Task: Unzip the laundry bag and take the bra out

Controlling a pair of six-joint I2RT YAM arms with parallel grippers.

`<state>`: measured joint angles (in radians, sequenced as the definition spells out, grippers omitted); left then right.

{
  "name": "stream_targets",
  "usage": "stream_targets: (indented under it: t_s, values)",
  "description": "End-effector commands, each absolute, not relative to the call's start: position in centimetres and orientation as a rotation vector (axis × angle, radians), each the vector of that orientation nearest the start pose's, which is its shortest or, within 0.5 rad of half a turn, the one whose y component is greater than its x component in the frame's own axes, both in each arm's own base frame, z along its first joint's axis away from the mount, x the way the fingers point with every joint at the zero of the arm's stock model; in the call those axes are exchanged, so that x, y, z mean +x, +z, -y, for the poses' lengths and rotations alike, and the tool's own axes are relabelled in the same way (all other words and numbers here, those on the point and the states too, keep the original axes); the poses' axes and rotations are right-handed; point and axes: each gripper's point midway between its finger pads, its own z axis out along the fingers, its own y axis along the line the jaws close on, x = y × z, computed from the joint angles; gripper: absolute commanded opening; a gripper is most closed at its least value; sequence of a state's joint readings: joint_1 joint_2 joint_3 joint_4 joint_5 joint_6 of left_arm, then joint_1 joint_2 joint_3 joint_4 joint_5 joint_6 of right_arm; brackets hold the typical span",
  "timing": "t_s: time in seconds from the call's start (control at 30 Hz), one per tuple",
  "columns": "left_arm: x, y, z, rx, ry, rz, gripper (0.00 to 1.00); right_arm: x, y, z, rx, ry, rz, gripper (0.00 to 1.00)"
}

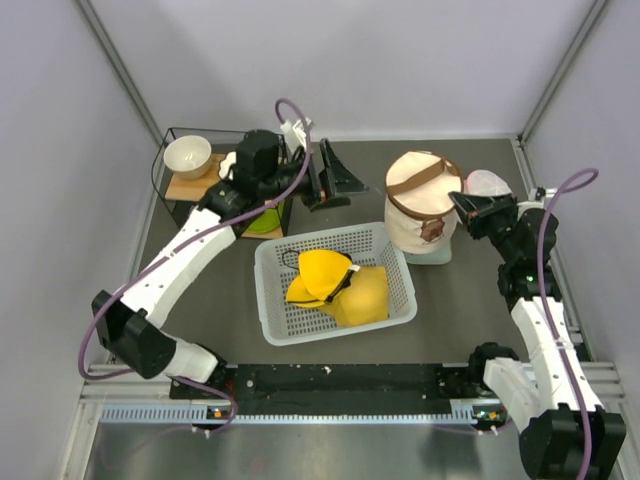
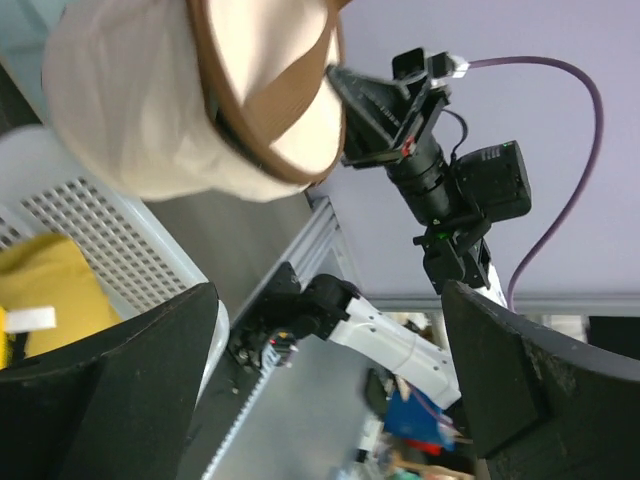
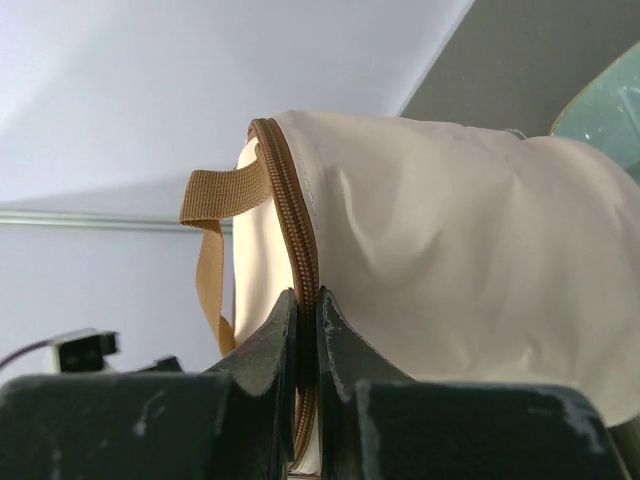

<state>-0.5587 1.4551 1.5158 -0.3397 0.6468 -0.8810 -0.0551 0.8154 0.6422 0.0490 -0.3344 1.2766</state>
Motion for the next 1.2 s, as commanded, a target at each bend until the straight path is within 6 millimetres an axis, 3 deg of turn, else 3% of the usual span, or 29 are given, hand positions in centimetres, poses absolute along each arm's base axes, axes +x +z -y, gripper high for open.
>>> stream_targets:
  t_s: [0.0,0.13,0.37,0.53,0.8,0.9,0.93,1.0,1.03,1.07,1.1,1.17]
  values:
    - [28.3,36.2,34.8,-0.034,-1.715,-2.075,0.99,32.8,32.8,-7.2,0.874,1.224,-1.433,0.0]
    - [28.4,35.7,36.3,-0.056,-1.758,-2.095,0.99,33.0,32.6,-7.7,0.862,1.241,-1.448,0.0]
    - [30.2,34.5,38.1,-0.174,-1.679,-2.112,0.99,32.9,32.3,-8.1,0.852,1.247,-1.46,0.0]
    - [30.9,34.5,40.0,-0.168,-1.681,-2.109,0.99,32.9,32.2,-8.3,0.856,1.247,-1.466,0.0]
    - [32.1,32.6,42.8,-0.197,-1.701,-2.156,0.97,32.9,32.7,-8.6,0.847,1.258,-1.464,0.0]
    - [32.6,32.3,43.0,-0.205,-1.695,-2.155,0.81,32.6,32.7,-8.7,0.846,1.258,-1.469,0.0]
    - [32.8,32.5,42.9,-0.206,-1.695,-2.15,0.53,32.4,32.6,-8.8,0.848,1.255,-1.477,0.0]
    - [33.1,32.4,42.7,-0.22,-1.694,-2.151,0.11,32.0,32.9,-8.9,0.822,1.243,-1.492,0.0]
    - [33.1,32.3,42.7,-0.224,-1.699,-2.157,0.0,31.8,32.8,-9.1,0.804,1.231,-1.513,0.0]
    - [33.0,33.0,42.9,-0.19,-1.738,-2.131,0.0,31.7,32.9,-9.3,0.723,1.19,-1.541,0.0]
    - [33.1,33.1,42.8,-0.193,-1.747,-2.132,0.0,31.0,34.5,-10.0,0.643,1.196,-1.565,0.16]
    - [33.1,33.3,42.7,-0.182,-1.755,-2.126,0.0,30.2,34.1,-10.4,0.548,1.133,-1.659,0.37]
